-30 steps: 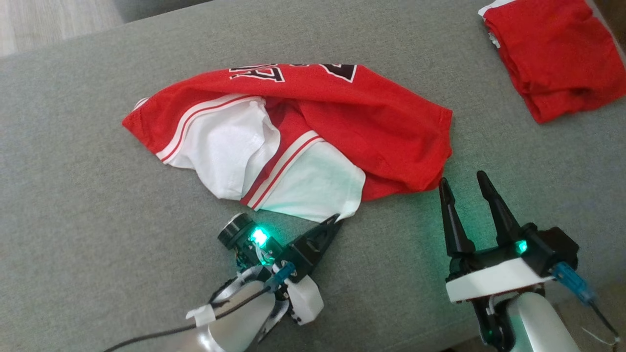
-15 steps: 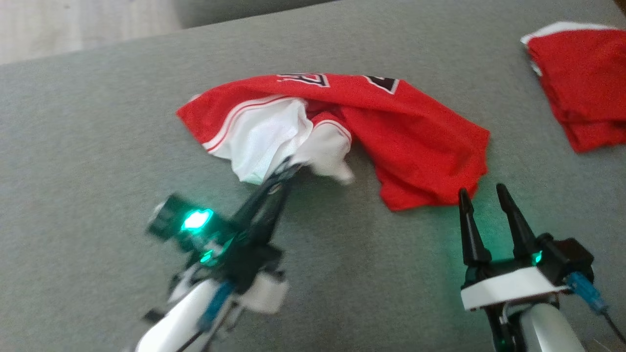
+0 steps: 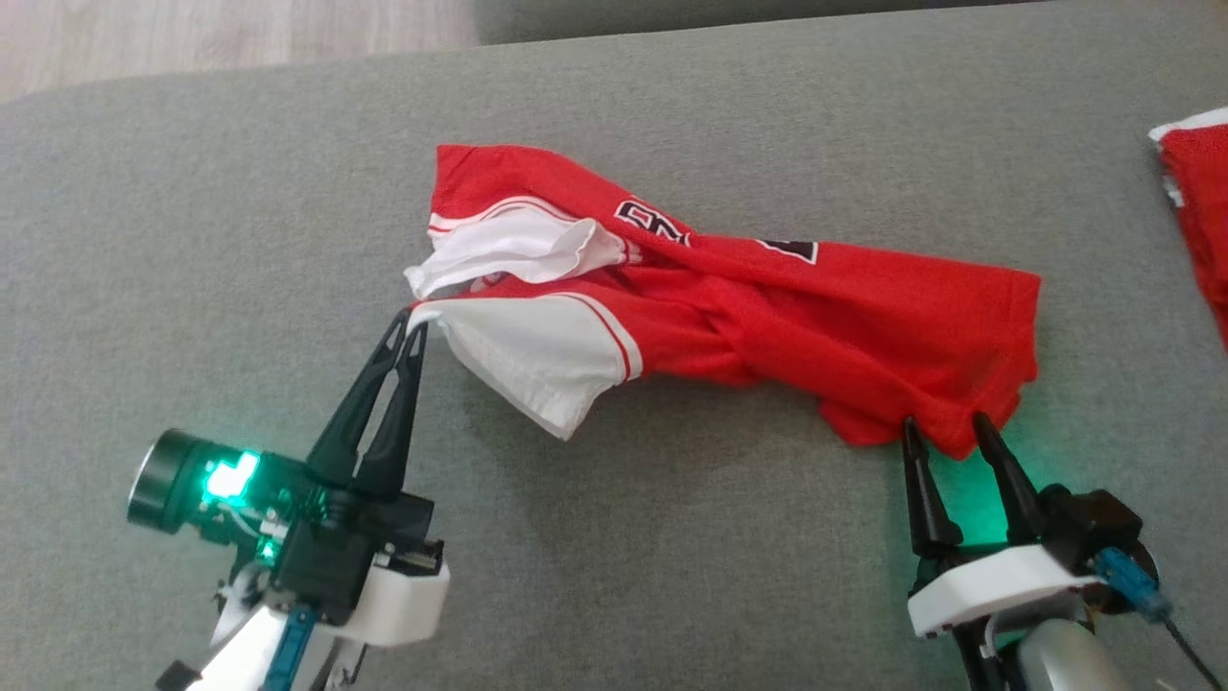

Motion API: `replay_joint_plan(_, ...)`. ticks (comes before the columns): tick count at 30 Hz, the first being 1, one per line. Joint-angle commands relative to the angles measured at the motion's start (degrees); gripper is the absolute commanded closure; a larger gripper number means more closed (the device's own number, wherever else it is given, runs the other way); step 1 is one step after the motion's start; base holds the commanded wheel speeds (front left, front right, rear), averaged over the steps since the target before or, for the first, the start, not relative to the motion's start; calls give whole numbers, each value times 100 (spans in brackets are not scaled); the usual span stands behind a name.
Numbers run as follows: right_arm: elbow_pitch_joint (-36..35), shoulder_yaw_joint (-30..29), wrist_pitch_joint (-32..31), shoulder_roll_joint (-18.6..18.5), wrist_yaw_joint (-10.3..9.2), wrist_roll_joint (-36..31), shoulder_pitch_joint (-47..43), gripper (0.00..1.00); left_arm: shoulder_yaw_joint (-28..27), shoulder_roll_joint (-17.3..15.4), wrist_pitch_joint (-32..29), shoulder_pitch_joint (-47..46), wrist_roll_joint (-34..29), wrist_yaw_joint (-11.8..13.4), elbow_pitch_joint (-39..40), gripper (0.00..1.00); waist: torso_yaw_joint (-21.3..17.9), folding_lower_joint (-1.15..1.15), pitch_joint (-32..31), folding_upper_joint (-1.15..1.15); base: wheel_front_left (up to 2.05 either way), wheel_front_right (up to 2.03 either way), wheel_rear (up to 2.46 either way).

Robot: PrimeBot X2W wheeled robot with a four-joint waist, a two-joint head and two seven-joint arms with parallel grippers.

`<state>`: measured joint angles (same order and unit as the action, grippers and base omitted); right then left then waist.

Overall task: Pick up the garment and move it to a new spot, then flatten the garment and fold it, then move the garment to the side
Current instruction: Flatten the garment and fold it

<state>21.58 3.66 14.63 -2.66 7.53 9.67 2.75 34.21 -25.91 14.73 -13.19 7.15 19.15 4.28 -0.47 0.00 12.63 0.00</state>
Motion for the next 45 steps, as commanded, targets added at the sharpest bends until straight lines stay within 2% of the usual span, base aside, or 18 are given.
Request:
replay_joint_plan(1, -113, 123, 37, -65, -4, 2, 92, 0, -297, -172, 27, -220, -8, 8, 220, 100, 35, 0, 26, 0, 0, 0, 0)
replay_joint_plan(9, 210, 177, 37, -175, -4, -154, 115, 0, -433, -198, 27, -221, -27, 1, 292, 100, 23, 0, 78, 0, 0, 0, 0)
replay_joint_plan(12, 312, 234, 37, -183, -4, -172, 215, 59, -455, -208, 27, -196, -38, -18, 310, 100, 21, 0, 82, 0, 0, 0, 0)
replay_joint_plan(13, 291, 270, 37, -195, -4, -184, 247, 92, -461, -209, 27, -194, -42, -25, 318, 100, 23, 0, 83, 0, 0, 0, 0)
replay_joint_plan(14, 266, 304, 37, -210, -4, -194, 263, 100, -467, -212, 27, -194, -49, -35, 326, 100, 24, 0, 81, 0, 0, 0, 0)
replay_joint_plan(19, -189, 231, 37, -254, -4, -271, 232, 100, -485, -218, 27, -192, -104, -59, 397, 100, 34, 0, 29, 0, 0, 0, 0)
replay_joint_plan(26, -2140, -455, 37, -176, -4, -106, 146, 100, -615, -318, 27, -108, -239, -31, 749, 100, -15, 0, -149, 0, 0, 0, 0)
replay_joint_plan(28, -2874, -849, 37, -195, -4, -29, 282, 100, -706, -380, 27, -69, -277, -13, 987, 100, -29, 0, -216, 0, 0, 0, 0)
replay_joint_plan(31, -3214, -1182, 37, -386, -4, 56, 510, 100, -737, -407, 27, -76, -306, -61, 1341, 100, -4, 0, -238, 0, 0, 0, 0)
replay_joint_plan(34, -2713, -1098, 26, -756, -4, 330, 653, 100, -648, -428, 27, -130, -339, -224, 1592, 100, 114, 0, -236, 0, 0, 0, 0)
replay_joint_plan(36, -2104, -918, -327, -1160, -4, 634, 850, 100, -569, -406, 27, -199, -317, -352, 1642, 100, 239, 0, -171, 0, 0, 0, 0)
replay_joint_plan(39, -1268, -572, -942, -1644, -4, 1167, 1279, 100, -284, -360, 27, -326, -178, -751, 1477, 100, 427, 0, -33, 0, 0, 0, 0)
replay_joint_plan(41, -778, -397, -1046, -1841, -4, 1425, 1643, 100, -112, -268, 27, -479, -156, -943, 1277, 100, 539, 0, 79, 0, 0, 0, 0)
replay_joint_plan(42, -541, -345, -963, -1911, -4, 1471, 1826, 0, -44, -199, 27, -575, -175, -999, 1182, 100, 581, 0, 135, 0, 0, 0, 0)
replay_joint_plan(45, 68, -119, -639, -2047, -4, 1435, 2212, 0, 53, 57, 27, -844, -194, -1065, 955, 100, 641, 0, 285, 0, 0, 0, 0)
